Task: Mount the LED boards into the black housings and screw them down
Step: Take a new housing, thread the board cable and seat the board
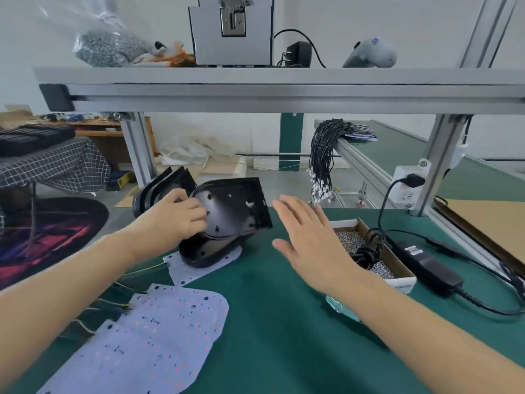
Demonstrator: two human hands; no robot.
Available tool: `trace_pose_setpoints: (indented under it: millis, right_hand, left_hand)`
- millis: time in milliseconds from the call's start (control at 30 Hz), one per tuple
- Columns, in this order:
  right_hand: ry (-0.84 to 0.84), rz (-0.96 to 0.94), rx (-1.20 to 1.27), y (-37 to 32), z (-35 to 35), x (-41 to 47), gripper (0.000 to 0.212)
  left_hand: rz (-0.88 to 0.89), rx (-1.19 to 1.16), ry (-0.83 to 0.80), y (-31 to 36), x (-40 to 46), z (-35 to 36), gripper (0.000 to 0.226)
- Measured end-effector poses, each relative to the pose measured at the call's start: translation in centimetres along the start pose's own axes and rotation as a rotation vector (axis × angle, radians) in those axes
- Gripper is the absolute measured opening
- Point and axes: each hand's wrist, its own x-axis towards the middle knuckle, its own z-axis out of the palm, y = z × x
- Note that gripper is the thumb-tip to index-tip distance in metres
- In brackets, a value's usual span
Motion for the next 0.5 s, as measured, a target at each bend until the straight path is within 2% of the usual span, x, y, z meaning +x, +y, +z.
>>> trace_pose_setpoints:
  millis: [100,200,267,300,333,400,467,500]
  right_hand:
    - [0.031,-0.086,0.006,-0.9,-0.3,2.9,0.071]
    - [-0.237,-0.078,0.030,-1.5,0.8,4.5,0.073]
    - [-0.407,0.004,0.170,-1.8,1.7,4.6,0.056]
    - [-0.401,0.040,0.249,-1.8,2.0,4.4,0.040]
    - [-0.354,0.067,0.310,-1.8,2.1,4.2,0.026]
    - [-0.308,0.104,0.378,-1.2,1.5,3.8,0.013]
    - [-0.348,0.092,0.388,-0.1,0.5,3.1,0.008]
    - [-0.394,0.072,0.379,0.4,-0.1,2.6,0.009]
  left_hand:
    - [0.175,-0.122,0.003,0.9,-1.4,-2.7,0.030]
    - [0.255,-0.211,-0.024,2.6,-2.4,-3.9,0.019]
    - [0.228,-0.235,-0.007,3.3,-2.9,-4.2,0.030]
    - [0.181,-0.268,0.012,3.7,-3.3,-4.1,0.031]
    - [0.102,-0.318,0.045,3.9,-3.6,-3.7,0.030]
    - [-0.223,-0.467,0.111,4.2,-3.8,-2.5,0.040]
    - [-0.631,-0.690,0.058,4.4,-3.5,-1.7,0.062]
    - [-0.782,-0.765,-0.025,4.5,-2.9,-1.3,0.065]
